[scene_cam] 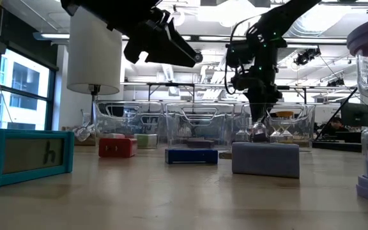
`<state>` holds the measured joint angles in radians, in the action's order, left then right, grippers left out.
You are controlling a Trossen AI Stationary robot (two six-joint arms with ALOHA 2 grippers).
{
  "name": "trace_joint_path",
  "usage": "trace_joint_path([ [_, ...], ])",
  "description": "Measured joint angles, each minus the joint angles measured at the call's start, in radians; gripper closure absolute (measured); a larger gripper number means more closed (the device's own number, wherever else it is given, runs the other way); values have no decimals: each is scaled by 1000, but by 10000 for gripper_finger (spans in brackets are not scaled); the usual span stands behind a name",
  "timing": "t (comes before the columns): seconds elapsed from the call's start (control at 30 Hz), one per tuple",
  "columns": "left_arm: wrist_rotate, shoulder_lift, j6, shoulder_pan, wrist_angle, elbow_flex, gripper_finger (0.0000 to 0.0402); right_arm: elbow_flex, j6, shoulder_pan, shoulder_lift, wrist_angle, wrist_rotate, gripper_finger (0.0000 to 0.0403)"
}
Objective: Pick & Place Office items
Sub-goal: Put the blue hourglass into the right transparent bin
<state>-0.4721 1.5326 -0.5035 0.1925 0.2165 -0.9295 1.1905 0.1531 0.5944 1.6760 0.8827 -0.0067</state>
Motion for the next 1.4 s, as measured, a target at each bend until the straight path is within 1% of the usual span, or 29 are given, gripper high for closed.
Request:
trace_joint_path([
  [0.17, 4, 0, 3, 0, 0, 0, 156, 0, -6, 2, 0, -4, -11, 221],
  [0.3, 43, 0, 3, 0, 0, 0, 156, 0, -19, 1, 0, -14, -28, 221],
  [0.6, 55, 1, 4, 1, -7, 0, 156, 6, -25, 4, 88, -14, -37, 221],
  [0.8, 54, 1, 4, 1, -16, 0, 156, 5, -24, 3, 98, -18, -30, 219],
  [0.83, 55, 1, 4, 1, -16, 0, 156, 4, -20, 3, 96, -18, -30, 212],
  [0.93, 54, 1, 4, 0, -18, 0, 156, -4, -20, 3, 100, -17, -10, 172],
  [1.1, 54, 1, 3, 0, -23, 0, 156, -2, -26, 2, 95, -19, -20, 120],
  [1.23, 54, 1, -4, -2, -25, 0, 156, -2, -26, 2, 95, -18, -20, 97],
  [1.4, 54, 1, -4, -2, -25, 0, 156, -2, -27, 1, 61, -15, -20, 87],
])
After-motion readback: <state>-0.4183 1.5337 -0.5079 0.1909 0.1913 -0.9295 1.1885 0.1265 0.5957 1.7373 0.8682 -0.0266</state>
